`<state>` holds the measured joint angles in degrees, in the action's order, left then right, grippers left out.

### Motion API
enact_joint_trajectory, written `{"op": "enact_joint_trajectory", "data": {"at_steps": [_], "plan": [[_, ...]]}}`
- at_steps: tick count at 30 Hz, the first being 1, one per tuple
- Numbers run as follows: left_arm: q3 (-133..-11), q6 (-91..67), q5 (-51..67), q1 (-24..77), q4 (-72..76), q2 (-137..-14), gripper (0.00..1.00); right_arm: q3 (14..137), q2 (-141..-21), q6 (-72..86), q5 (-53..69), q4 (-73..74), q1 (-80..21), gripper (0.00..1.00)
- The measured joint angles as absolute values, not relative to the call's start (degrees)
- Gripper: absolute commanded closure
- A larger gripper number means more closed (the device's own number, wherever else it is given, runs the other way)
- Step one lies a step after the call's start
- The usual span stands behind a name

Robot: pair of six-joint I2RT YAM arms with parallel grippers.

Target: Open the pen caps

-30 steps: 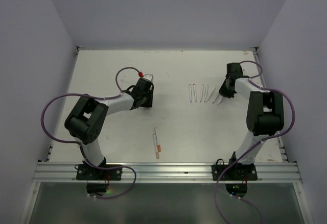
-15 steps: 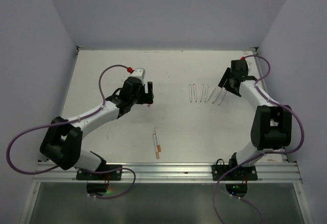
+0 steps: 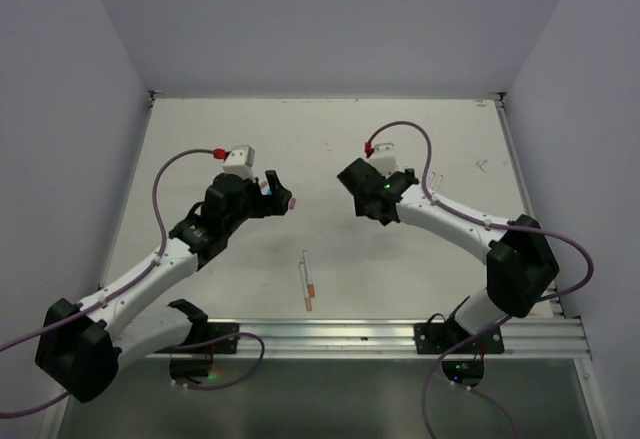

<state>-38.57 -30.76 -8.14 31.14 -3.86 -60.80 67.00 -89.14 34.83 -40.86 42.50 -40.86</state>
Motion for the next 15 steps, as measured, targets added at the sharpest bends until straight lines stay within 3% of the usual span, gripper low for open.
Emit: {"op": "enact_joint_trajectory", "data": {"at_steps": [6,11,15], "plan": [[-30.8,-34.0,-9.2,31.1,-2.7,-47.6,0.00,64.8,-89.7,35.4,-40.5,42.7,-55.4,0.02],[-29.0,-33.9,-5.5,31.1,-1.0,-41.7,0.00,57.3,-84.5,35.9,-31.8,35.7,-56.7,0.02],[-29.3,-34.1,-1.0,31.1,-1.5,-43.3,0.00,58.3,-85.1,37.0,-26.6,33.2,-57.1,0.02]]}}
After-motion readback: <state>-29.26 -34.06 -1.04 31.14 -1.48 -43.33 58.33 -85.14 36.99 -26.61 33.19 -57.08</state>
